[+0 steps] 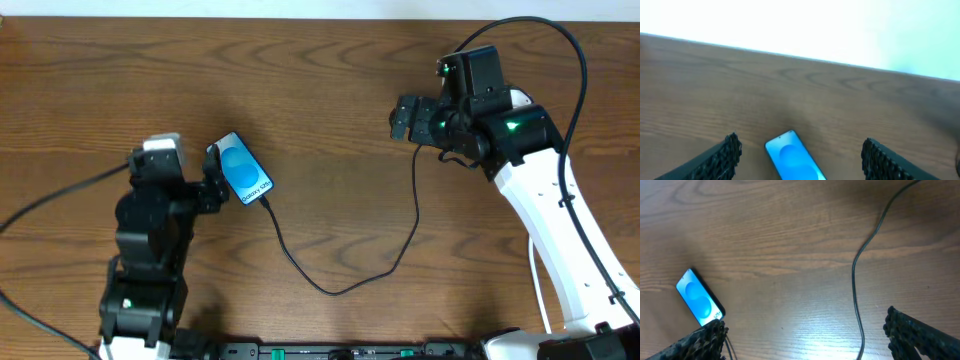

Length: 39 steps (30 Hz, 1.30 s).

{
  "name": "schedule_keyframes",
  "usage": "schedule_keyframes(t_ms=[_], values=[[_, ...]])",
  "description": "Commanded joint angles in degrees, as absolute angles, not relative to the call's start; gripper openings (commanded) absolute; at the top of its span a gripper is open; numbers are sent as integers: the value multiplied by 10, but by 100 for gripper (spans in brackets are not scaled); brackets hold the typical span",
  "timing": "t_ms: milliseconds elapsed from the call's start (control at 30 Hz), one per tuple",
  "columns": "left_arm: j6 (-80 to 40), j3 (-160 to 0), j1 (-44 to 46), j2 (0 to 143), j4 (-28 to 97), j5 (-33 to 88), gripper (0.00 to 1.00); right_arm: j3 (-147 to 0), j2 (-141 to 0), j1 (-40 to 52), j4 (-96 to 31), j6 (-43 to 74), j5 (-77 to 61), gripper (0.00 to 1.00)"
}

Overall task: Plug charger to phone and switch on socket
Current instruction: 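Retract the open left gripper down and away from the phone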

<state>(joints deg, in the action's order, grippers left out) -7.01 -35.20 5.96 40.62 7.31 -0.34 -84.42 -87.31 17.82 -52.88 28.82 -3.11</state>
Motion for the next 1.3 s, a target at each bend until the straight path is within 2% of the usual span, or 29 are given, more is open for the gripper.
schedule_keyframes(t_ms=[0,500,967,1267], values=[[-62,-303,58,359,36,-5,79,-850,-864,181,-530,282,-25,99],[-60,-88,57,173,-163,-8,79,-851,-864,181,-530,282,-25,99],[-60,-2,31,57,-164,-7,79,-850,-864,181,-530,282,-25,99],[-60,-2,28,9,-109,-7,79,-850,-864,181,-530,282,-25,99]])
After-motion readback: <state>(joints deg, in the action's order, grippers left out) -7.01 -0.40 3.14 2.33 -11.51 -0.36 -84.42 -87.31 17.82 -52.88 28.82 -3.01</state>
